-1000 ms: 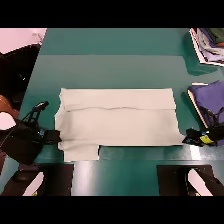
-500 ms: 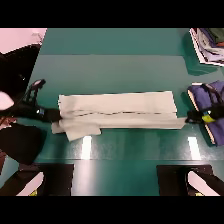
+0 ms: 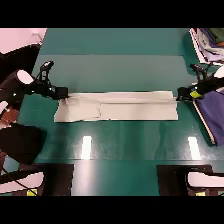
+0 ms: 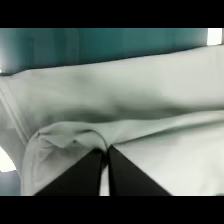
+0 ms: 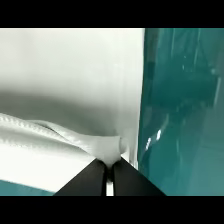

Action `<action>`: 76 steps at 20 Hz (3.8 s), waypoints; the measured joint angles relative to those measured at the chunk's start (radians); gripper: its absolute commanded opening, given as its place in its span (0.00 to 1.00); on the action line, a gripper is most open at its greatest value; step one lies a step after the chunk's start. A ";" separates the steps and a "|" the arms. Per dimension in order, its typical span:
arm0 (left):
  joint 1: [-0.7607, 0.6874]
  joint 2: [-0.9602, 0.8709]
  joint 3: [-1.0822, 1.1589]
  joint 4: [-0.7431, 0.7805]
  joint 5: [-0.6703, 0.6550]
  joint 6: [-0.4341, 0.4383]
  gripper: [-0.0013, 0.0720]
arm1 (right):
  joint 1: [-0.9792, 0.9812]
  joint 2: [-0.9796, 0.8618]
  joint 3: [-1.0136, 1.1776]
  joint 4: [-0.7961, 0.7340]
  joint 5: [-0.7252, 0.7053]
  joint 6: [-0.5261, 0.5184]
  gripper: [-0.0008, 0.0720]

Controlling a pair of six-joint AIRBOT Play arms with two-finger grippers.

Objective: Fold the shirts.

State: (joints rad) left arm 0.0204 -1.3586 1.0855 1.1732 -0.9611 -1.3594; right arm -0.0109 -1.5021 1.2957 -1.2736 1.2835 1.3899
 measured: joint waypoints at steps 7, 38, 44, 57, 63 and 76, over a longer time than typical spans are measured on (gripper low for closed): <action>0.002 -0.039 0.065 -0.012 -0.061 0.000 0.27 | -0.066 -0.108 0.103 0.193 0.036 -0.038 0.54; -0.547 -0.465 0.426 -0.242 0.087 -0.143 0.06 | 0.061 0.077 0.224 0.637 0.105 -0.168 0.03; -0.573 -0.502 0.454 -0.230 0.094 -0.158 0.06 | 0.201 0.085 0.301 0.737 0.078 -0.151 0.03; -0.193 -0.176 0.576 0.035 -0.130 -0.151 0.06 | 0.616 -0.042 0.337 0.838 -0.195 -0.241 0.06; 0.055 0.036 0.581 0.117 -0.167 -0.151 0.06 | 0.837 -0.333 0.559 0.817 -0.280 -0.288 0.60; 0.140 0.094 0.581 0.127 -0.254 -0.126 0.06 | 0.523 -0.369 0.399 0.699 0.087 -0.172 0.53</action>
State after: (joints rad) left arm 0.1608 -1.2644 1.6661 1.2999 -1.2152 -1.4849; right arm 0.5117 -1.8709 1.6947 -0.5743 1.3701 1.2175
